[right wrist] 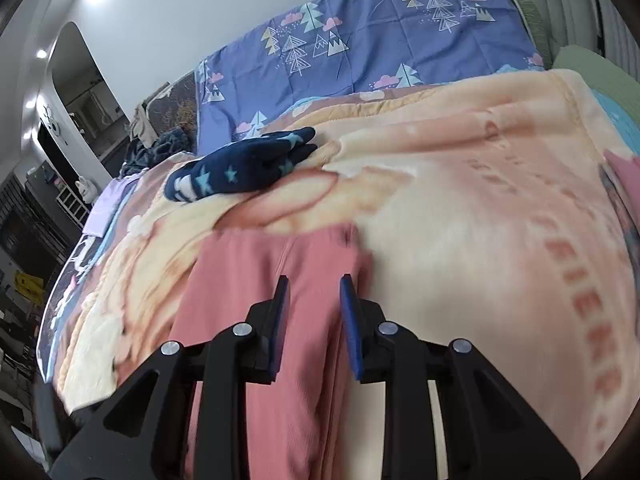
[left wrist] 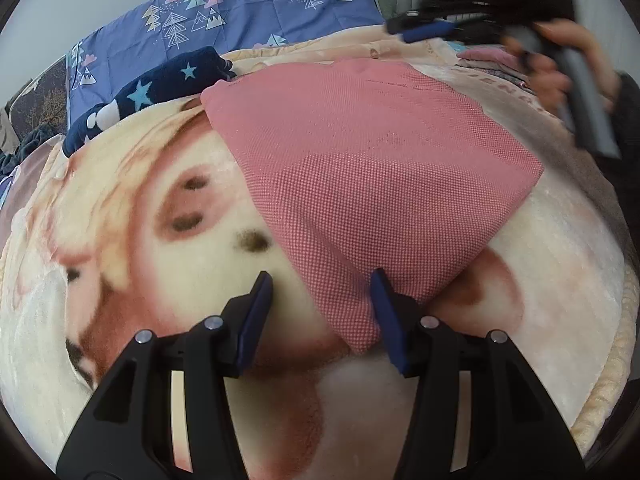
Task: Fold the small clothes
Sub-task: 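Open both grippers and withdraw from the folded sweatshirt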
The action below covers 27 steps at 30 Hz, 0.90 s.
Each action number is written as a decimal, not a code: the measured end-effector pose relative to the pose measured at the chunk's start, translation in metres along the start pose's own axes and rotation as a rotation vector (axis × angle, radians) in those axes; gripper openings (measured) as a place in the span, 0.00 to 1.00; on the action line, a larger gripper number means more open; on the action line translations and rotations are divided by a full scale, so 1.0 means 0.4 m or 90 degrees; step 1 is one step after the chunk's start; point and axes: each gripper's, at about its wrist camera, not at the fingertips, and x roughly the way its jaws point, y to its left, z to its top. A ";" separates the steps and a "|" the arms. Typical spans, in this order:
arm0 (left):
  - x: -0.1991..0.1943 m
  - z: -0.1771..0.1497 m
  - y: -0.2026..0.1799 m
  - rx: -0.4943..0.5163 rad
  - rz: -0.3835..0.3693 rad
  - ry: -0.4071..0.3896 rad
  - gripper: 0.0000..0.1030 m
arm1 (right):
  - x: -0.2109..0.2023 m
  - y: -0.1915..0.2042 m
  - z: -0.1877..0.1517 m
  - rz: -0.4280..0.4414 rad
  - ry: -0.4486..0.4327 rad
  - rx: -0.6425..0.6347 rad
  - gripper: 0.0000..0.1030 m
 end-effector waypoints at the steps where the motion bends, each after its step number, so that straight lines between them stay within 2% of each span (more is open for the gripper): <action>1: 0.000 -0.002 -0.001 0.000 0.000 0.000 0.50 | 0.032 -0.004 0.020 0.000 0.011 0.003 0.25; 4: 0.002 -0.002 0.008 -0.008 -0.011 -0.001 0.51 | 0.136 -0.013 0.059 -0.013 0.070 0.009 0.25; 6: 0.004 -0.002 0.019 -0.022 -0.026 0.000 0.52 | 0.179 -0.019 0.058 -0.033 0.088 0.009 0.24; 7: 0.004 -0.003 0.026 -0.031 -0.036 0.001 0.52 | 0.187 -0.018 0.052 -0.049 0.088 0.002 0.08; 8: 0.005 -0.004 0.030 -0.038 -0.043 0.000 0.52 | 0.187 -0.011 0.049 -0.067 0.083 -0.009 0.04; 11: 0.007 -0.006 0.033 -0.041 -0.049 -0.002 0.52 | 0.169 -0.007 0.045 -0.111 0.028 -0.033 0.02; 13: 0.009 -0.006 0.032 -0.040 -0.050 -0.001 0.52 | 0.202 -0.032 0.041 -0.203 0.022 -0.054 0.00; 14: 0.008 -0.007 0.033 -0.040 -0.051 -0.002 0.52 | 0.214 -0.063 0.036 -0.221 0.024 -0.048 0.00; 16: 0.007 -0.009 0.033 -0.041 -0.051 -0.003 0.52 | 0.185 -0.116 0.030 -0.137 0.014 0.031 0.00; 18: 0.008 -0.009 0.035 -0.042 -0.051 -0.004 0.52 | 0.113 -0.121 0.022 -0.078 -0.019 0.056 0.00; 19: 0.008 -0.008 0.035 -0.042 -0.053 -0.002 0.52 | 0.072 -0.098 0.013 -0.051 -0.037 0.038 0.00; 21: 0.009 -0.007 0.037 -0.042 -0.054 -0.002 0.52 | -0.026 -0.014 -0.031 0.043 -0.063 -0.030 0.00; 23: 0.008 -0.007 0.037 -0.042 -0.053 -0.003 0.52 | -0.074 0.048 -0.082 0.093 -0.069 -0.087 0.00; 24: 0.007 -0.008 0.036 -0.042 -0.052 -0.003 0.52 | -0.088 0.075 -0.124 0.086 -0.069 -0.115 0.01; 26: 0.005 -0.008 0.033 -0.038 -0.046 -0.006 0.52 | -0.061 0.079 -0.177 -0.007 -0.048 -0.128 0.04; 27: 0.005 -0.008 0.033 -0.037 -0.045 -0.006 0.52 | -0.018 0.052 -0.202 -0.081 -0.020 -0.127 0.04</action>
